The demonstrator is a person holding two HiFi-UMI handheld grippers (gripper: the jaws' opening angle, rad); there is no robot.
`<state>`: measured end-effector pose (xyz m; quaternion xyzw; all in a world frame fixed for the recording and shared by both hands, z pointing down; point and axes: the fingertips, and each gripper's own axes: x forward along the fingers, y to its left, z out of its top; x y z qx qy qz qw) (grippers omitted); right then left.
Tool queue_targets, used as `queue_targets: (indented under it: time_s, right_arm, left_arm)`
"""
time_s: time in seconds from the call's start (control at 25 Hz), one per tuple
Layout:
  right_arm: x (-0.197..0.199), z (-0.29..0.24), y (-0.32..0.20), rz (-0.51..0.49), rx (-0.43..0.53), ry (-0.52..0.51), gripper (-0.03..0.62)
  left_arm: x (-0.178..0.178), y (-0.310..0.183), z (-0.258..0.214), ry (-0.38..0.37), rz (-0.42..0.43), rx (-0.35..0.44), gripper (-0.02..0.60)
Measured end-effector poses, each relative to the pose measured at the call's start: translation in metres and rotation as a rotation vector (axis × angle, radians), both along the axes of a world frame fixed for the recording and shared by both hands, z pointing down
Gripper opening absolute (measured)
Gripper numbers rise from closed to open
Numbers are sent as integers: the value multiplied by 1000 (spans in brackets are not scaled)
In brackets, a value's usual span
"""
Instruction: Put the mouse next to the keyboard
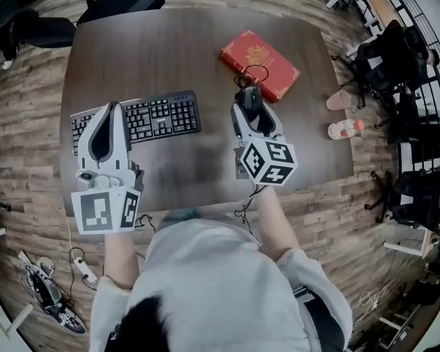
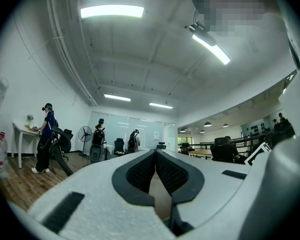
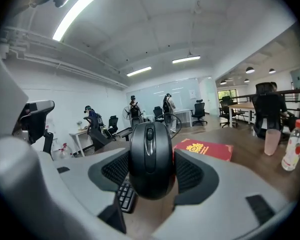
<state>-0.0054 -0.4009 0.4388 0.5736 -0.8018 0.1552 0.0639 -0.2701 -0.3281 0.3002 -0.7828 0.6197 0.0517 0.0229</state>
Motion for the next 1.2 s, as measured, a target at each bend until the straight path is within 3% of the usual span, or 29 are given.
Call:
queue_targets:
  time_s: [0.48,1.2]
  right_arm:
    - [-7,100,-26,37,-253,76,250]
    - [-43,182,-43,2,-490,164,250]
  left_arm:
    - [-16,-32,36,16,26,-82,10]
    - [-38,-50,61,10,4,-150,9]
